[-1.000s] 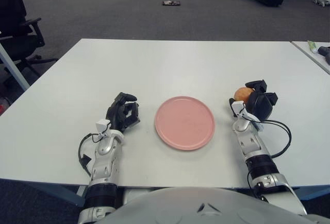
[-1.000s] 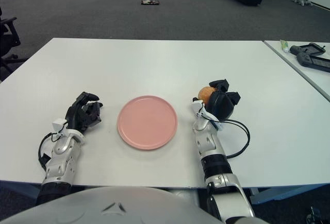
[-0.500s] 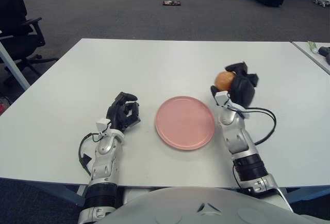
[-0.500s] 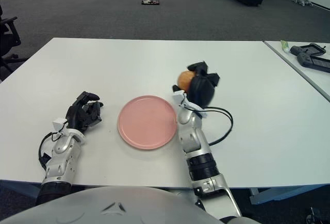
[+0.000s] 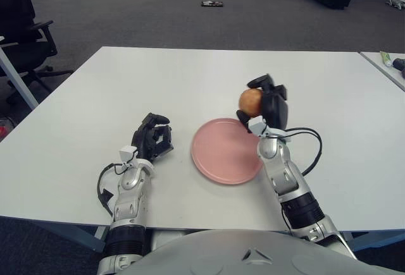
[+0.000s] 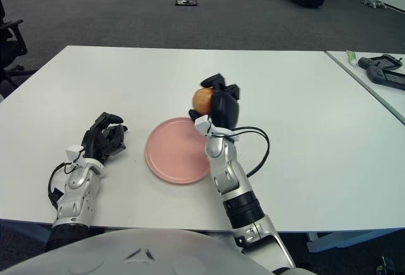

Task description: Put the apple into the plate.

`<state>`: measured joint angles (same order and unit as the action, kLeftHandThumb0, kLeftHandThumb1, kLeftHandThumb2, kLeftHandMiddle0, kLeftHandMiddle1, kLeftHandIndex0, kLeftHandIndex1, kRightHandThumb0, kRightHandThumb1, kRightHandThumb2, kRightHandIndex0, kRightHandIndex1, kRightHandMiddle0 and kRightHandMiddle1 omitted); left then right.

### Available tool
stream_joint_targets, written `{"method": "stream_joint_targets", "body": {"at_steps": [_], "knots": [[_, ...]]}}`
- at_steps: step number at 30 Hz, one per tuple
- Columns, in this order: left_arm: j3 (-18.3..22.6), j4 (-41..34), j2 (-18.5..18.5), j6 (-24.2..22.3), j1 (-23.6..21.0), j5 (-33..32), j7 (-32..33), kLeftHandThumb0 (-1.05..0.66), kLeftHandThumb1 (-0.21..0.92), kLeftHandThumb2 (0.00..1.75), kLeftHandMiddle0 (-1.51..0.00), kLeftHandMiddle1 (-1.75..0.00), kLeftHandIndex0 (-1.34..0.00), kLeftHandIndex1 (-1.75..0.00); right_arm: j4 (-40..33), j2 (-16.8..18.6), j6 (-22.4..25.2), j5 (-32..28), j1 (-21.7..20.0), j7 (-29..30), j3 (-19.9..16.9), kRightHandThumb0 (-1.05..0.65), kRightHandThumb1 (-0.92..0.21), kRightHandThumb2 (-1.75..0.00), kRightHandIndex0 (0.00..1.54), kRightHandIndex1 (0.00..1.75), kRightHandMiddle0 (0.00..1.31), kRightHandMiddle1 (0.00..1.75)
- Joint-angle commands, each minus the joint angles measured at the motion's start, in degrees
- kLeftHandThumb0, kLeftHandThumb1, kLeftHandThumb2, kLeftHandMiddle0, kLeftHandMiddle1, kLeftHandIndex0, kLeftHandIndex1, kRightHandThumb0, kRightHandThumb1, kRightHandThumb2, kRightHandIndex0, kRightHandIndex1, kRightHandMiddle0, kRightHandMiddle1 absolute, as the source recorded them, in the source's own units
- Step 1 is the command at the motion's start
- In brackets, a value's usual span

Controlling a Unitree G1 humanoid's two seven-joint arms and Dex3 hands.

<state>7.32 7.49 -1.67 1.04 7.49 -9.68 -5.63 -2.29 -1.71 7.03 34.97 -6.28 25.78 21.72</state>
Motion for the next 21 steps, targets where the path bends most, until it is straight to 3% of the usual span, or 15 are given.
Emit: {"method": "stream_joint_targets", "body": {"at_steps": [1, 11, 21], "knots": [[-0.26, 2.3, 0.22, -0.18, 0.61, 0.69, 0.41, -0.44, 0.45, 1.17, -1.24, -1.75, -0.51, -1.75, -1.73, -1.96, -4.31, -0.61, -0.33, -3.61, 0.89, 0.0, 0.05, -1.72, 0.9, 1.7, 0.65, 1.75], [-0.25, 2.51, -0.09, -0.37, 0.57, 0.51, 0.82, -0.44, 0.43, 1.18, -1.22, -1.75, -0.52, -1.75, -2.09, -6.43, -10.22, -2.91, -0.27, -15.97, 2.24, 0.0, 0.04, -1.7, 0.9, 1.69, 0.64, 1.75], [-0.27, 3.05, 0.46, -0.32, 0.43, -0.01, -0.39, -0.44, 0.43, 1.18, -1.19, -1.75, -0.52, -1.75, -4.27, -9.04, -3.92, -0.81, -0.32, -29.67, 4.46, 0.0, 0.03, -1.69, 0.9, 1.67, 0.63, 1.75]]}}
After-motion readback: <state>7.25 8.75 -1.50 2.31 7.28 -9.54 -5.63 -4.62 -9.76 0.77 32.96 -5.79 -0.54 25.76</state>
